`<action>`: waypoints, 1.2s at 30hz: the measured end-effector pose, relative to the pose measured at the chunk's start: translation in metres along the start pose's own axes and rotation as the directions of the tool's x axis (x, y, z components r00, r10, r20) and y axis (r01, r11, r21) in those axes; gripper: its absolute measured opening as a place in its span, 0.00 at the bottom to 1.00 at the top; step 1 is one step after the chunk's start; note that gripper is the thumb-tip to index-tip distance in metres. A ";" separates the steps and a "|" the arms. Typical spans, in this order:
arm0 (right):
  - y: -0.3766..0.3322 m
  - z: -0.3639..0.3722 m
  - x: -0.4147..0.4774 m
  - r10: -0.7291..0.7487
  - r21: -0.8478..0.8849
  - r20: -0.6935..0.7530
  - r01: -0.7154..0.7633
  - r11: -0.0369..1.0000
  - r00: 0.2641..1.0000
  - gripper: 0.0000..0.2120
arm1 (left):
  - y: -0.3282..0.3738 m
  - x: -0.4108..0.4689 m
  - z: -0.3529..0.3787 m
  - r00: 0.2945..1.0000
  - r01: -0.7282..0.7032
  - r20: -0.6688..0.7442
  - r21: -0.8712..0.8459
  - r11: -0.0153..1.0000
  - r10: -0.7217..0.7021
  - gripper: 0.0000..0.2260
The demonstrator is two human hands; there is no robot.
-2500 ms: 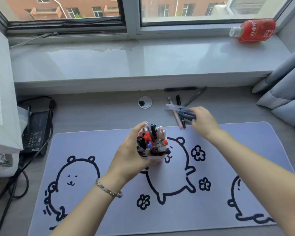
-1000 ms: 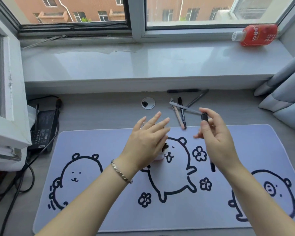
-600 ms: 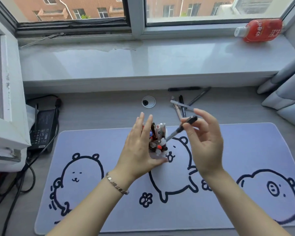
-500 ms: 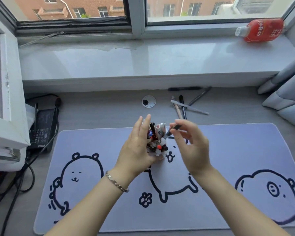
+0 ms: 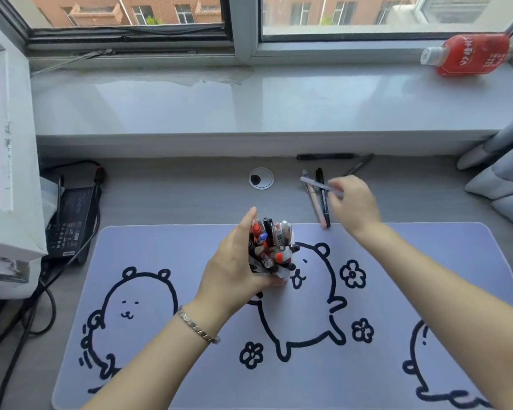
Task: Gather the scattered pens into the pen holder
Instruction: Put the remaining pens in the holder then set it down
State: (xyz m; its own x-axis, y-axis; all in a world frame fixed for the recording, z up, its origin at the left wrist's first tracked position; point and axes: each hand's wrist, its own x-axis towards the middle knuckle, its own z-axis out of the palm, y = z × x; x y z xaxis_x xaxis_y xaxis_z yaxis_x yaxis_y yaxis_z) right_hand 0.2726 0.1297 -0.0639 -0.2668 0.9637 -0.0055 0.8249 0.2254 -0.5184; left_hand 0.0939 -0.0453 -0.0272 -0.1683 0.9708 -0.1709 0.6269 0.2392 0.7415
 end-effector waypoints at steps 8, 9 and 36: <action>-0.033 0.036 0.038 0.222 -0.384 0.265 -0.108 0.917 0.938 0.15 | 0.002 0.000 -0.001 1.000 0.008 0.006 0.014 1.000 -0.008 0.49; -0.034 0.037 0.039 0.244 -0.420 0.271 -0.114 0.900 0.931 0.14 | 0.002 0.001 -0.001 1.000 0.011 0.006 0.015 1.000 -0.011 0.49; -0.100 -0.064 -0.094 -0.120 0.691 -0.009 0.093 0.717 0.993 0.11 | 0.000 -0.001 0.001 0.999 0.034 -0.006 -0.018 0.999 -0.035 0.51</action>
State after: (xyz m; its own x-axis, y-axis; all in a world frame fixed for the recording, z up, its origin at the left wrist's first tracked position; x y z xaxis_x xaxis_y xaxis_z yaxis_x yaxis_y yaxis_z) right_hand 0.2465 0.0259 0.0430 -0.3597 0.9308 0.0642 0.2228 0.1525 -0.9629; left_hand 0.0945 -0.0462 -0.0279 -0.1942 0.9618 -0.1928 0.6073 0.2722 0.7464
